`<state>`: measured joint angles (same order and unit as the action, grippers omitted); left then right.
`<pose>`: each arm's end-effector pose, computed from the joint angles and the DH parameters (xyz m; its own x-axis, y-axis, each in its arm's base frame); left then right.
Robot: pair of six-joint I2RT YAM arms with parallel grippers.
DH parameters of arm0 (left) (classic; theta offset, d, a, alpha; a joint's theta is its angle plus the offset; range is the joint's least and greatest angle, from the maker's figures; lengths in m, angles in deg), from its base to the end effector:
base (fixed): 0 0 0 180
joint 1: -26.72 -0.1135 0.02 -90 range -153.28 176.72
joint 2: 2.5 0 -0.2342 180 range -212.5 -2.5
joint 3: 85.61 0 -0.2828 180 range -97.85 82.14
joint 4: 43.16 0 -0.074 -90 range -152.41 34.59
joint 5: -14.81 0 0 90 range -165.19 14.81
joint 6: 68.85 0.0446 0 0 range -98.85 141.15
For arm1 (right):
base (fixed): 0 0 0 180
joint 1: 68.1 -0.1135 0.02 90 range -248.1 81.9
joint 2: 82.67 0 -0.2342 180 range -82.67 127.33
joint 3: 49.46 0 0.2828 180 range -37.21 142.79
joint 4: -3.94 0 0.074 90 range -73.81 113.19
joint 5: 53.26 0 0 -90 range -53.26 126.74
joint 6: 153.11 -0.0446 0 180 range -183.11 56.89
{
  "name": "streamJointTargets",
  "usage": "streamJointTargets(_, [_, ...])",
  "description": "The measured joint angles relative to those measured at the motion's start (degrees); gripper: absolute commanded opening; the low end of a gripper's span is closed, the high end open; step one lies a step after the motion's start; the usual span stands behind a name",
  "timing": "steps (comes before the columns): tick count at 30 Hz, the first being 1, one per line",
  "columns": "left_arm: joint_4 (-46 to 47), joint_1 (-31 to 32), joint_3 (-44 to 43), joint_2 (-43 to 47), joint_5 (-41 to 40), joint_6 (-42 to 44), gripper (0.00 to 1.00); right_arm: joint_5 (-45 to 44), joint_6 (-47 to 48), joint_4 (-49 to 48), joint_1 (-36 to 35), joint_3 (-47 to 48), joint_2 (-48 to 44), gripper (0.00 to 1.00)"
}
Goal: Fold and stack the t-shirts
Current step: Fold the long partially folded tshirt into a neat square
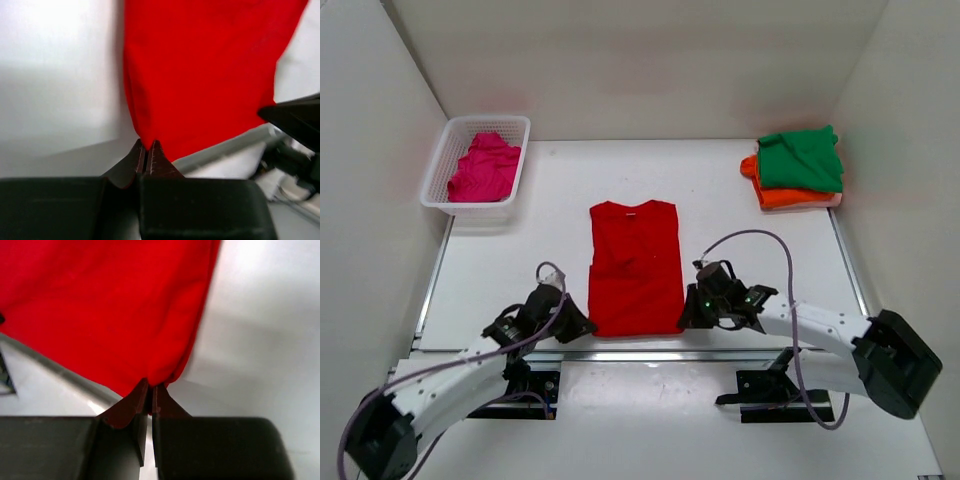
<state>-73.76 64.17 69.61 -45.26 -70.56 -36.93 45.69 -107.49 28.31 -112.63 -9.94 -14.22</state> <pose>0.1529 -0.1217 0.0964 -0.8652 -0.4030 -0.2984 -0.1624 0.7882 -0.5935 0.1748 0.1817 0.0999 -0.9394 0.0451 -0.3399 -0.1427 0.8500 0.5071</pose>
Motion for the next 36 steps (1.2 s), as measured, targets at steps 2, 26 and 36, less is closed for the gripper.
streamJointTargets(2, [-4.15,0.52,1.73,6.95,1.97,-1.73,0.0,0.48,-1.07,2.32,-1.55,-0.85,-3.82,0.0])
streamJointTargets(26, [-0.87,-23.74,-39.91,-30.14,12.83,11.56,0.0,21.73,17.57,15.32,26.34,43.5,21.16,0.0])
streamJointTargets(36, [9.57,-26.05,-50.12,-55.04,12.31,12.55,0.19,23.19,21.75,15.56,30.58,64.22,46.05,0.02])
